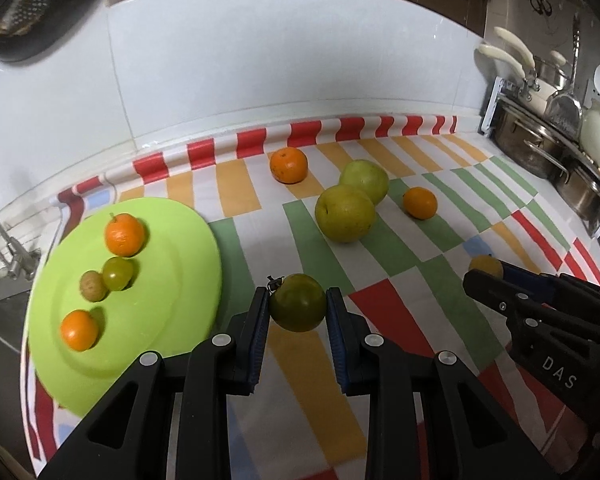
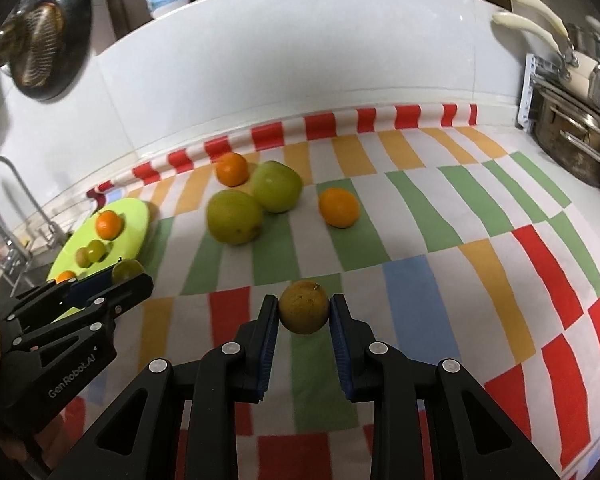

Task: Organize fruits
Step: 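Carry both fruits over the green plate and open both tools to release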

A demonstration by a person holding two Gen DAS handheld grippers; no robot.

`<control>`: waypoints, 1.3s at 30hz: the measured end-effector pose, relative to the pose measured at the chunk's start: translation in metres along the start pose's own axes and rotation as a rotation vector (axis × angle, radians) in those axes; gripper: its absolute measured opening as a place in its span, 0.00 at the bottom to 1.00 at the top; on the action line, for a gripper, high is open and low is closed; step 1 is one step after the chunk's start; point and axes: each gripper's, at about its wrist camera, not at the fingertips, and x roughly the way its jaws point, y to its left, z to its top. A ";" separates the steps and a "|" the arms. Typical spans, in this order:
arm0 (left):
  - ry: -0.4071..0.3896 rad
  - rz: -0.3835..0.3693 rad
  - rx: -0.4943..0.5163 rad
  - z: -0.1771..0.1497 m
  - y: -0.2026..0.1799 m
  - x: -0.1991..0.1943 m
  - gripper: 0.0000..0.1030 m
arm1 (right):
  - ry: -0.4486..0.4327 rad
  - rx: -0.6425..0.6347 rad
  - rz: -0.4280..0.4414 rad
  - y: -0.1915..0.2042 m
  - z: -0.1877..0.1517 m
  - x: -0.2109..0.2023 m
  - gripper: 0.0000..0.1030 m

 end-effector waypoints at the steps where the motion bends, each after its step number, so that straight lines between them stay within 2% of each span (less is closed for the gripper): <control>1: -0.005 0.002 -0.002 -0.001 0.001 -0.004 0.28 | -0.004 -0.006 0.005 0.002 0.000 -0.003 0.26; 19: -0.075 0.065 -0.066 -0.040 0.032 -0.082 0.28 | -0.075 -0.103 0.076 0.052 -0.017 -0.061 0.26; 28: -0.102 0.098 -0.075 -0.055 0.064 -0.112 0.27 | -0.098 -0.125 0.110 0.089 -0.026 -0.074 0.26; 39: -0.118 0.112 -0.064 -0.063 0.109 -0.129 0.27 | -0.118 -0.134 0.127 0.141 -0.033 -0.077 0.26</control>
